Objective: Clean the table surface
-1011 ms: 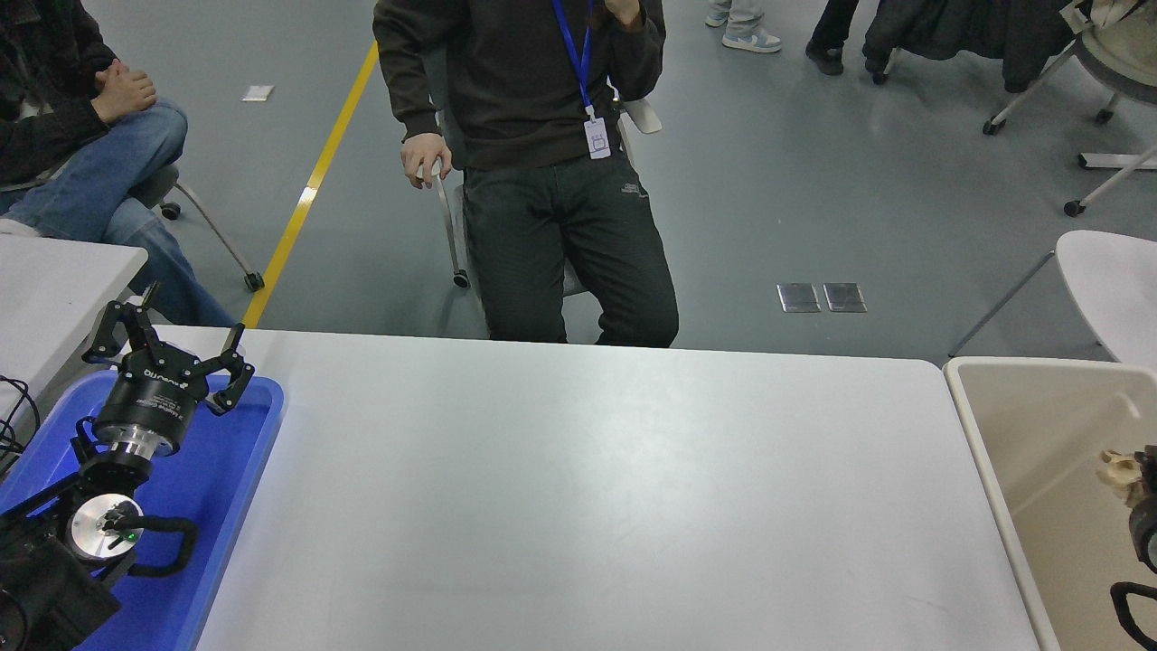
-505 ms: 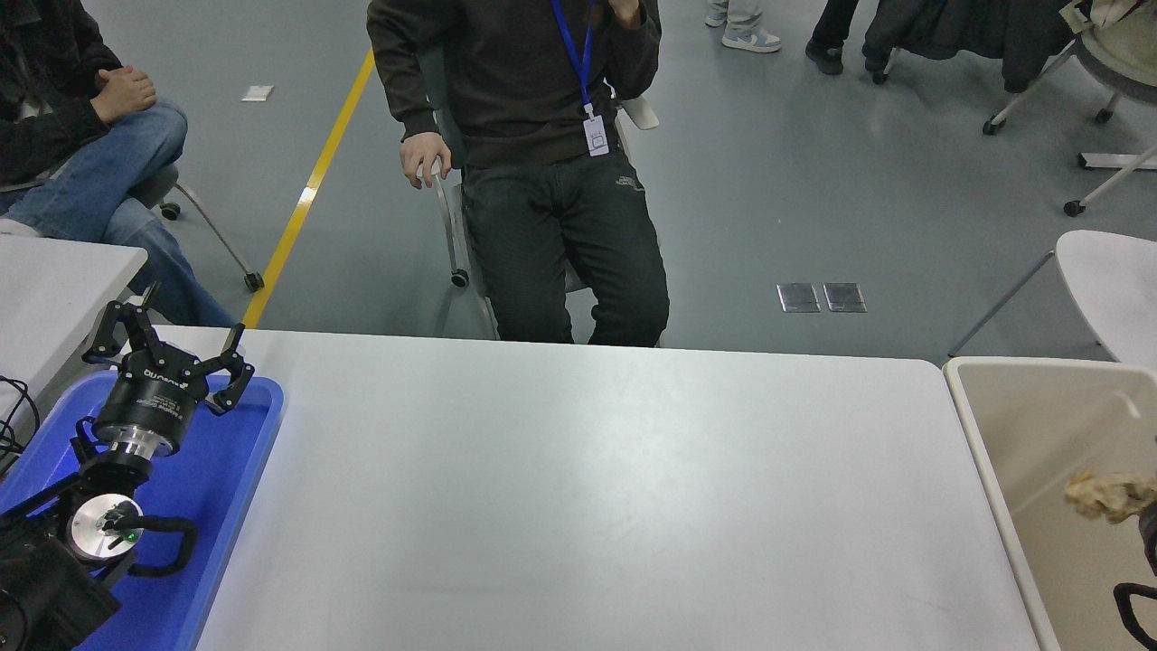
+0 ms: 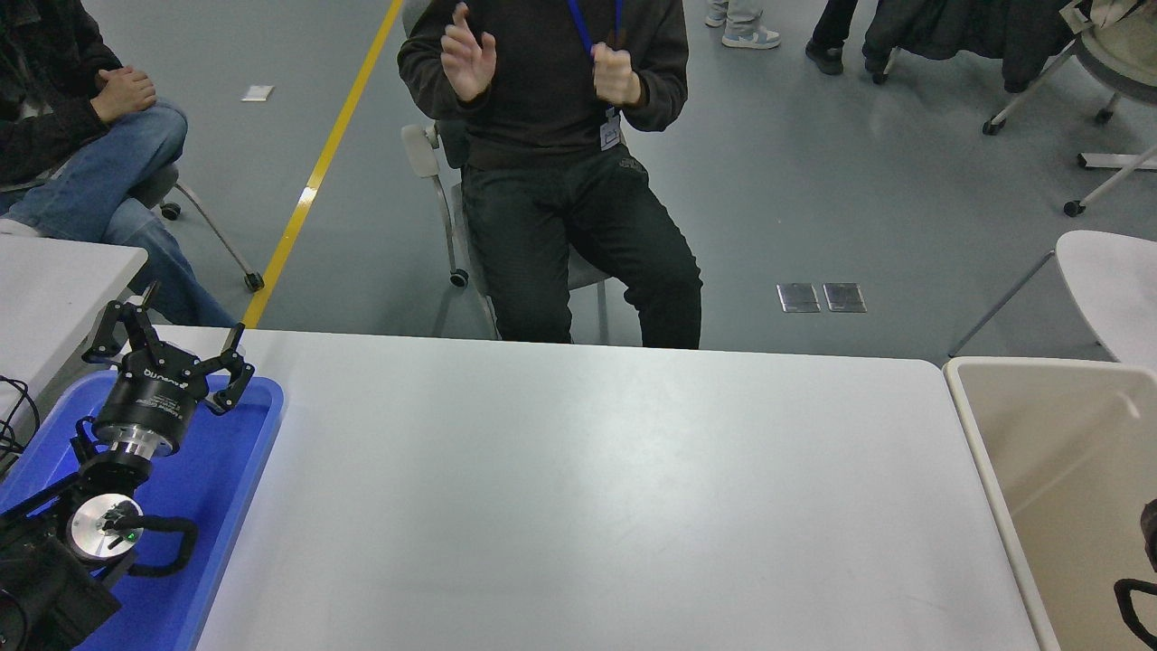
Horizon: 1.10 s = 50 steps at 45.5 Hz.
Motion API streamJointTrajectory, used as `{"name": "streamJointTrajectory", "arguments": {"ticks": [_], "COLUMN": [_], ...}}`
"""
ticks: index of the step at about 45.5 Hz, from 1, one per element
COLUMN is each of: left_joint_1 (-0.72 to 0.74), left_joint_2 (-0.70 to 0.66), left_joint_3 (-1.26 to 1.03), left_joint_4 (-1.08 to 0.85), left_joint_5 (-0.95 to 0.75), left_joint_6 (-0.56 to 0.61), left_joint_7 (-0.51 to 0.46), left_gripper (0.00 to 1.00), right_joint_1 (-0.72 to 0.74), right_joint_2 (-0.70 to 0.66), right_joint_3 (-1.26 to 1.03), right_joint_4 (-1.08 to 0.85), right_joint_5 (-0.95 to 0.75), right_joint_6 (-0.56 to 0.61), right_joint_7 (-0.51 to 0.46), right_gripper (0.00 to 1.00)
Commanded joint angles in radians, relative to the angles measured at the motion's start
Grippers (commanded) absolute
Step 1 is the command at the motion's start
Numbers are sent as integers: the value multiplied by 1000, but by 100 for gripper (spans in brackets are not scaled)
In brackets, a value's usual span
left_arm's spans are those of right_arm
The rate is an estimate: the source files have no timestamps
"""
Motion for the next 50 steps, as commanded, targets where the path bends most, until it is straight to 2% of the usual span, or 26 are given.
{"name": "streamJointTrajectory", "arguments": {"ticks": [1, 12, 17, 22, 33, 38, 44, 50], "left_joint_1": [0, 0, 0, 0, 0, 0, 0, 0], "left_joint_2": [0, 0, 0, 0, 0, 0, 0, 0], "left_joint_3": [0, 0, 0, 0, 0, 0, 0, 0], "left_joint_4": [0, 1, 0, 0, 0, 0, 0, 0], "left_joint_5": [0, 0, 0, 0, 0, 0, 0, 0], "left_joint_6": [0, 0, 0, 0, 0, 0, 0, 0], "left_joint_7": [0, 0, 0, 0, 0, 0, 0, 0], "left_gripper": [100, 100, 100, 100, 100, 100, 100, 100], "right_joint_1": [1, -20, -42, -101, -227, -278, -321, -332], "right_joint_2": [-22, -88, -87, -81, -59, -38, -1, 14], "right_joint_3": [278, 318, 433, 588, 757, 780, 780, 762], "right_joint_4": [59, 178, 257, 401, 710, 796, 853, 856], "right_joint_5": [-2, 0, 1, 0, -14, -19, -45, -132], "right_joint_6": [29, 49, 72, 79, 103, 161, 168, 178], "right_joint_7": [5, -6, -6, -6, -1, 2, 16, 71], "right_gripper": [98, 99, 99, 99, 99, 99, 99, 99]}}
